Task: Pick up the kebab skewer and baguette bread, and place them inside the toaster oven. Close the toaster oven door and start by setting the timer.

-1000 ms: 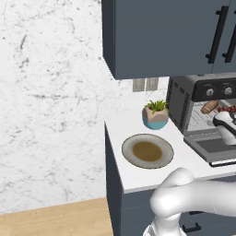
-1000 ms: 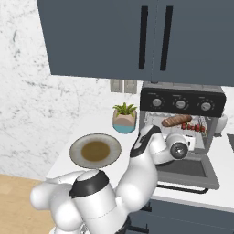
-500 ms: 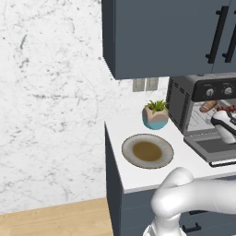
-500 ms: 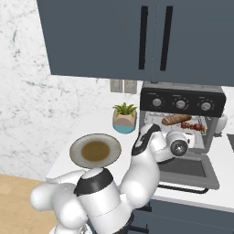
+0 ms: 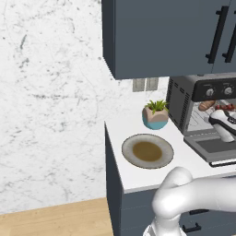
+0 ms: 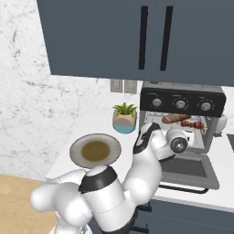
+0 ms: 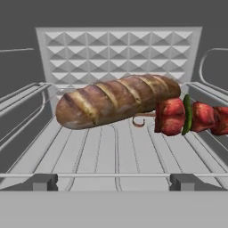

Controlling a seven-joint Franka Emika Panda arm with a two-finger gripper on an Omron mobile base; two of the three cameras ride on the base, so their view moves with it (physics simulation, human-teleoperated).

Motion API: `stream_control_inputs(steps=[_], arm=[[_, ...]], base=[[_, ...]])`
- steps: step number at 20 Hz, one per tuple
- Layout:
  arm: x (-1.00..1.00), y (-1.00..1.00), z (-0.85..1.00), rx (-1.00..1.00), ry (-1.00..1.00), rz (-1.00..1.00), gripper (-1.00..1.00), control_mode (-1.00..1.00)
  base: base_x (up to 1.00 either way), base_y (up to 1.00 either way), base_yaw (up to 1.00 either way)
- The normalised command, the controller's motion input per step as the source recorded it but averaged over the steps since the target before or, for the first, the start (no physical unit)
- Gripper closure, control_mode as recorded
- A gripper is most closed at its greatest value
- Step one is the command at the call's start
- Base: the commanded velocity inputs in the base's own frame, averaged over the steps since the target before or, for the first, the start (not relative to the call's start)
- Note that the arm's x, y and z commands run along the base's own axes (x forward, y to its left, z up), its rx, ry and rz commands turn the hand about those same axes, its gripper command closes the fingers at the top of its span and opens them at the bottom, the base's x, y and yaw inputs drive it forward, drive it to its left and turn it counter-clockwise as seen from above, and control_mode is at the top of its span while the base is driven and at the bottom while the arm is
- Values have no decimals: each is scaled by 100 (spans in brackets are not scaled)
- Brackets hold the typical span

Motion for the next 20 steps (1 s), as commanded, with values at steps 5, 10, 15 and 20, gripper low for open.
stream_control_inputs(steps=[5,10,15,20], arm=[[14,0,0,0,0,0,-100,-100],[7,0,0,0,-2,0,-100,-100],[11,0,0,0,-1,0,-100,-100],[14,0,0,0,0,0,-100,-100]], base=[[0,0,0],[0,0,0],[0,0,0],[0,0,0]])
